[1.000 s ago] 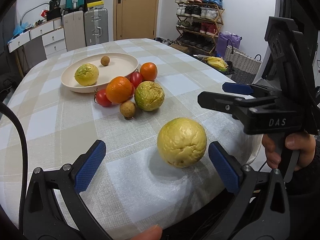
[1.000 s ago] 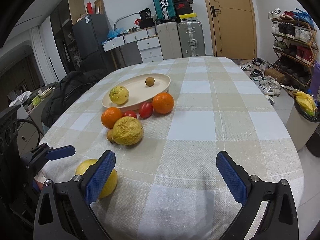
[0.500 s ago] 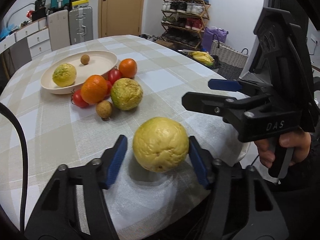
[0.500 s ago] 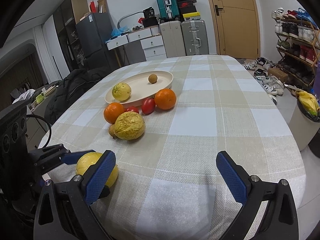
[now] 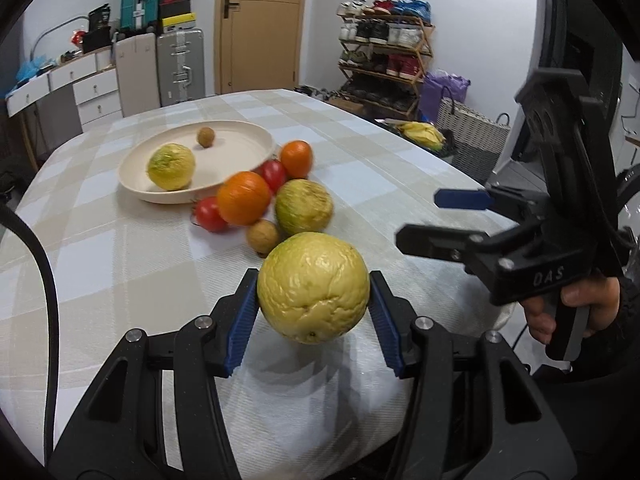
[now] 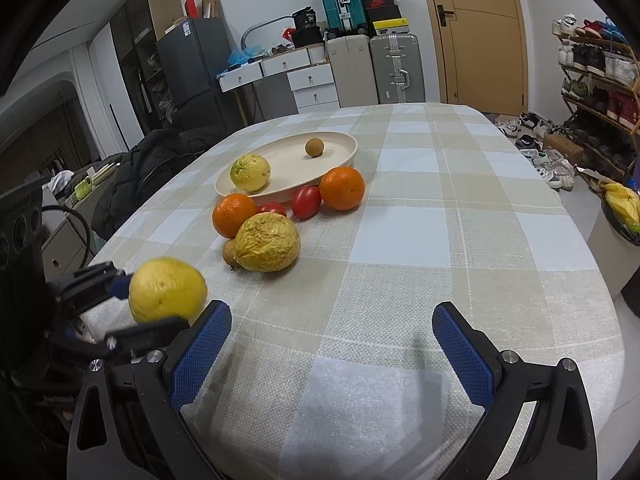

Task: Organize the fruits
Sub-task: 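Grasp the wrinkled yellow fruit with the right gripper while the left gripper holds its fruit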

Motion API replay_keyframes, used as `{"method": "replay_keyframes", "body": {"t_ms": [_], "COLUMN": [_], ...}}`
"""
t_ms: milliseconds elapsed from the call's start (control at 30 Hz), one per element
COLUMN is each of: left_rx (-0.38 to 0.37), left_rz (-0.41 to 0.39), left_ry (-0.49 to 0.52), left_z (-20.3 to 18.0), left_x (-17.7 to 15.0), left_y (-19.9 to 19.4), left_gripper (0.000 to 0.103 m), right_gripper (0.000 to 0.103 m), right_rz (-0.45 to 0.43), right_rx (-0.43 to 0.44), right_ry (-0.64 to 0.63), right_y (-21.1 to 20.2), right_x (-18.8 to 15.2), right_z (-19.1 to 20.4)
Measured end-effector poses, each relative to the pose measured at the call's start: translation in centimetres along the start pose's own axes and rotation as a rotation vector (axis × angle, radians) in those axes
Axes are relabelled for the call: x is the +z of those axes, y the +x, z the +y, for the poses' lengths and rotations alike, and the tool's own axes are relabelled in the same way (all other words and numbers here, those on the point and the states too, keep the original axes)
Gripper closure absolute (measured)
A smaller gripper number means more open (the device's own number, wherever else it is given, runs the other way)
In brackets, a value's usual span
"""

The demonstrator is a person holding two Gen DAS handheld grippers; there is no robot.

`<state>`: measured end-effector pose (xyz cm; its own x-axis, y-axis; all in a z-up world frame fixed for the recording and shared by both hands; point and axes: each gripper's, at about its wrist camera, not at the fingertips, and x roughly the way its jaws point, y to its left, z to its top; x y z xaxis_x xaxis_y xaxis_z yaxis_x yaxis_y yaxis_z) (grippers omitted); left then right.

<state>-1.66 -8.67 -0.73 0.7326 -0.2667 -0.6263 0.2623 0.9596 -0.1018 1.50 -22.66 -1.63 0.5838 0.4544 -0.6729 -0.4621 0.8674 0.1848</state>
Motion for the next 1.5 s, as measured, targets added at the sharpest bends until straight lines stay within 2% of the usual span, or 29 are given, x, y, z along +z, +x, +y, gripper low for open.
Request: {"method": "replay_keyframes", "body": {"t_ms": [233,333,667,767,833,1067,1300,1400,1500], "left_rx": [0.055,0.068,0.119,0.132,0.141,0.155,0.154,0.152,0.155], "left_rz": [-0.013,-0.024,-0.055,-0.055,-0.054,-0.057,-0.062,-0.058,-0.056], "left_ry": [-0.084,-0.109,-0.15,-0.166,-0.177,-0.197,-0.202,-0.211,-0.215], "left_z": [3.5,4.6,6.7,7.4,7.7,8.3,8.4,8.6,8.8], "left_x": [0.6,0.8,1.2,1.2,1.1,1.1,1.1,1.2,1.3], "left_y": [-0.6,-0.9,-1.9,-1.9,-1.9,-2.0,-2.1,-1.9,-1.7], "left_gripper": [0.052,0.052,0.052,0.052,0.052,0.052,0.052,0.052,0.052], "right_gripper": [0.0,0.0,0.003,0.008,0.016,0.025,0.045,0.05,0.051], "right_rz": [0.018,0.02,0.062,0.071,0.079,0.113,0.133,0.13,0.124], "right_rx": [0.028,0.007,0.065,0.074,0.082,0.128,0.148,0.158,0.165], "right_ry": [-0.032,-0.05,-0.06,-0.073,-0.077,-0.057,-0.044,-0.025,-0.023], "right_y": [1.4,2.3,5.3,5.8,6.1,7.2,7.7,7.6,7.6], "right_x": [1.1,1.9,4.4,4.6,4.6,4.7,4.3,4.3,4.2], "right_z": [1.3,1.9,2.9,3.3,3.5,3.5,3.5,3.2,3.1]}}
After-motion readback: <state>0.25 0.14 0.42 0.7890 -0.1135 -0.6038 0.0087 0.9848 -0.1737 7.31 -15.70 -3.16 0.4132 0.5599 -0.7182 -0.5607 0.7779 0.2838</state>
